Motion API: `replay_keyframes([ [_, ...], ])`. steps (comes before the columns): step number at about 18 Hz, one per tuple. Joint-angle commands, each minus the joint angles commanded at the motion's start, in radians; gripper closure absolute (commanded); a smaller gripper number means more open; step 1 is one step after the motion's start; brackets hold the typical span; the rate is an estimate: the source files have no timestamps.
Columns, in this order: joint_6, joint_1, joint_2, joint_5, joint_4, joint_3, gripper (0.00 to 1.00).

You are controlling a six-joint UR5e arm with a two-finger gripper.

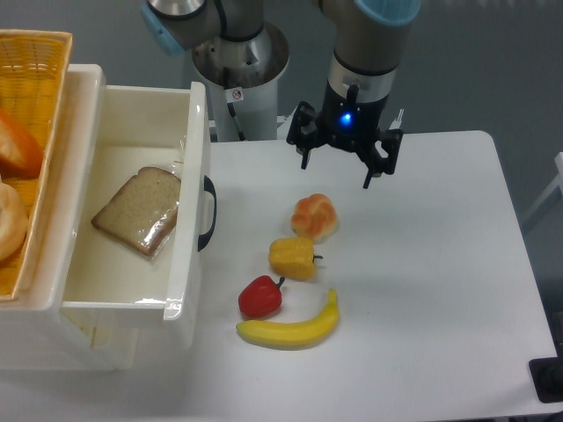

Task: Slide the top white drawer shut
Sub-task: 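Lower the open gripper from above the fruit toward the table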

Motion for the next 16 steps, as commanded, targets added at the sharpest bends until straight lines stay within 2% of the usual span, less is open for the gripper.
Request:
replay_keyframes([
  [6,-0.054,-0.003,-0.009,0.017,0.02,-0.012,0.0],
  [8,-0.096,-0.003,-0.008,0.055,0.018,-0.021,0.0],
  [12,-0.188,-0.008,-0.005,0.063,0.018,-0.035,0.0],
  [16,-0.261,-0.021,-0.026,0.104,0.025,-0.041,0.0],
])
